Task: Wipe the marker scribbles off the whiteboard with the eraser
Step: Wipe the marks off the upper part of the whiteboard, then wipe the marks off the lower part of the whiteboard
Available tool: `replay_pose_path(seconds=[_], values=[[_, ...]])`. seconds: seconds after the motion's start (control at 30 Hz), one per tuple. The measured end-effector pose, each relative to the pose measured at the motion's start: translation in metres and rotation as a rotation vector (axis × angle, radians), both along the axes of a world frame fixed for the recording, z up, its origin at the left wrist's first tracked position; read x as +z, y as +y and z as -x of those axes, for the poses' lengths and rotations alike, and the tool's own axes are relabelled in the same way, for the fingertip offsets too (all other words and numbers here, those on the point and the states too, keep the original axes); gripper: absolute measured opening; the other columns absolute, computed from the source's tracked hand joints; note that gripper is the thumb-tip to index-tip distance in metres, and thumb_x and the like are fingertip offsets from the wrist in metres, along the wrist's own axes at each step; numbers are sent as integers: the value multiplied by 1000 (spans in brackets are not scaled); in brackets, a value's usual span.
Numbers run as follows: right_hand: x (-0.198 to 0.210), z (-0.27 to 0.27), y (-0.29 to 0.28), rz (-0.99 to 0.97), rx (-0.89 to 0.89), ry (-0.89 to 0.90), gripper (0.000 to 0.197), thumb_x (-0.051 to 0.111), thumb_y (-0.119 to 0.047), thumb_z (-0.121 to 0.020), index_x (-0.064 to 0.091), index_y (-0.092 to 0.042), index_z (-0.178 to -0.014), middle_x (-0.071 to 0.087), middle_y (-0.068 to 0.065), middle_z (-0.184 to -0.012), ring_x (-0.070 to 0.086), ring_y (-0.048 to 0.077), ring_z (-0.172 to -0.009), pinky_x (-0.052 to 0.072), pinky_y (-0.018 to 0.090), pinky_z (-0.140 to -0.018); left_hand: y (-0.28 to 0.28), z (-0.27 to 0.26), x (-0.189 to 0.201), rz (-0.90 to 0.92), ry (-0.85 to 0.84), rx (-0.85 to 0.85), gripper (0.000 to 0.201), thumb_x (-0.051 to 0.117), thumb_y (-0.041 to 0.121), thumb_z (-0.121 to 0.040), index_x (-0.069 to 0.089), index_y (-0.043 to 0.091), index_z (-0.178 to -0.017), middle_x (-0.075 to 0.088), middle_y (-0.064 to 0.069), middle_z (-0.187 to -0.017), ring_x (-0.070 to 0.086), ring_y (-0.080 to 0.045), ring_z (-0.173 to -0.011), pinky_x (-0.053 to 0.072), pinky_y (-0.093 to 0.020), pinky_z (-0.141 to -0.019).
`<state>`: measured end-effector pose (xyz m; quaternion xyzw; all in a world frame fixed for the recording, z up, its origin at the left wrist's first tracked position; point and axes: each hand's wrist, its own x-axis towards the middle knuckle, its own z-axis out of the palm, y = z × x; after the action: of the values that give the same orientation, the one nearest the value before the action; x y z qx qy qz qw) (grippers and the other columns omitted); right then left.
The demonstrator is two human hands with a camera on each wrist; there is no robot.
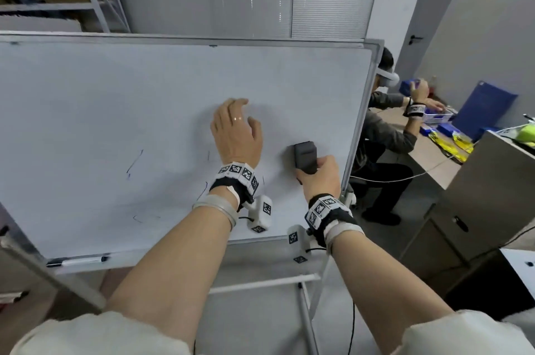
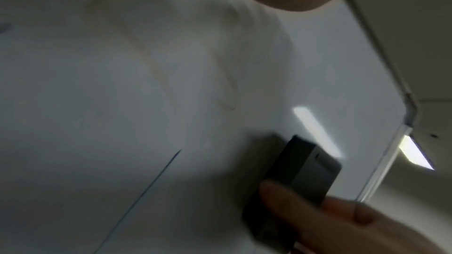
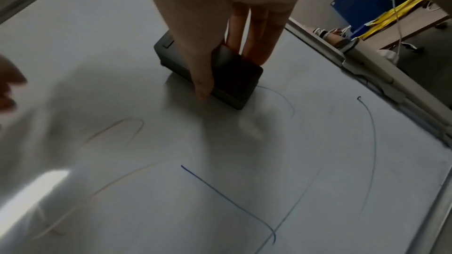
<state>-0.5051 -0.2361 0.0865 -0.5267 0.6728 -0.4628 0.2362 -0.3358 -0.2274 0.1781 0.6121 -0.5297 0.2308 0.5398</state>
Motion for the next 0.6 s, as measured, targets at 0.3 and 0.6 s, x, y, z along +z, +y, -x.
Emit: replay_pose_path(seconds=[0.3,0.6], values=[[-14,-7,18,54,-79,45,48,85,-34,-72,51,-21,-102,54,-7,-108,59,21,-91,38,30,-65,62,-19,-173,-877,546,62,26,46,20,-95,65,15,-112,58,-8,-121,62,-31,-105,50,-38,-87],[-36,4,12,17,-82,270,49,85,-30,-71,57,-20,-109,57,-1,-115,52,23,-112,41,33,-78,46,-1,-247,-1529,344,-96,32,49,16,-90,66,2,-113,65,-15,-121,62,-32,-111,53,-34,-95]])
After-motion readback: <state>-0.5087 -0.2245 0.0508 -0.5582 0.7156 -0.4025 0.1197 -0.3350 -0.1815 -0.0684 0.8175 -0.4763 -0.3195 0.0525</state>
